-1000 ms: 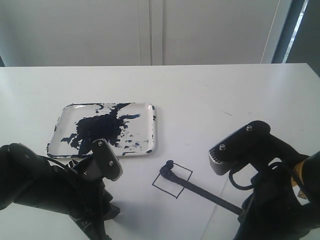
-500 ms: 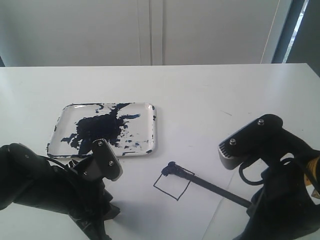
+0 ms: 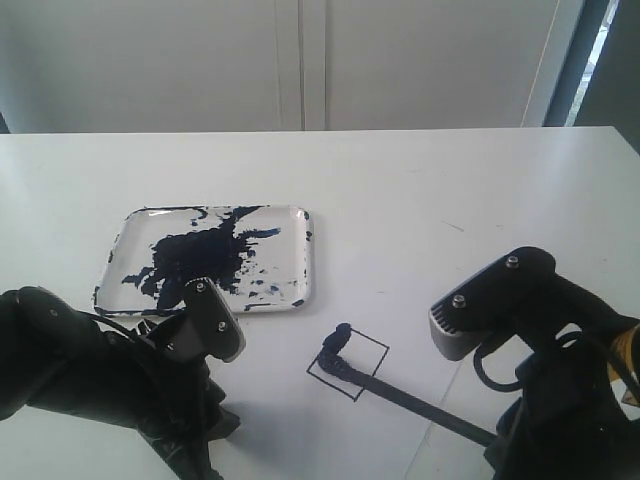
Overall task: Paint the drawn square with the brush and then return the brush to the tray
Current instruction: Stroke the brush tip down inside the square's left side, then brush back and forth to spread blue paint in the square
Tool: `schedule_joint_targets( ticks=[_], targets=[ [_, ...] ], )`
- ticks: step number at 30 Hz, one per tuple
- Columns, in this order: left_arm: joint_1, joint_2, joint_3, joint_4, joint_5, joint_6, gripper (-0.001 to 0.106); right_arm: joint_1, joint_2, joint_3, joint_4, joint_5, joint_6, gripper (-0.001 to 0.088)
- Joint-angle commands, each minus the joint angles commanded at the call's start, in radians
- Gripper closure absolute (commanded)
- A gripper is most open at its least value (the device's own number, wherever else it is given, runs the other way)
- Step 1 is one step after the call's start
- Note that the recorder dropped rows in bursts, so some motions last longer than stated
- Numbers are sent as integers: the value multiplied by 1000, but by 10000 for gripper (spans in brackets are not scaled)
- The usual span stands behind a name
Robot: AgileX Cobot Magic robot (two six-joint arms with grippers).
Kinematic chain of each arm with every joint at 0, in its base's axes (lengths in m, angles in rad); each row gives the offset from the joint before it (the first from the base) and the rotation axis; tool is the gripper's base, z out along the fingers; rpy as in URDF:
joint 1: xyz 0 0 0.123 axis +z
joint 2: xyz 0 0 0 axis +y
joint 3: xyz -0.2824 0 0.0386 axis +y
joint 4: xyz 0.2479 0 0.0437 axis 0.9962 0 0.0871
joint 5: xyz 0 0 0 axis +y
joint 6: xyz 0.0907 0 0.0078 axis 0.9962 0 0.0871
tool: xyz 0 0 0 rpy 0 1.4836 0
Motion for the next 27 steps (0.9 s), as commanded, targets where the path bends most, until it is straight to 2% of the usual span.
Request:
schedule_joint_targets(
  ticks=[20,27],
  targets=[
    [0,0,0,0,-2,0,647,0,0,-2,36,12,-48,868],
    [0,0,0,0,-2,0,647,0,0,-2,-76,17,43,868]
  ],
)
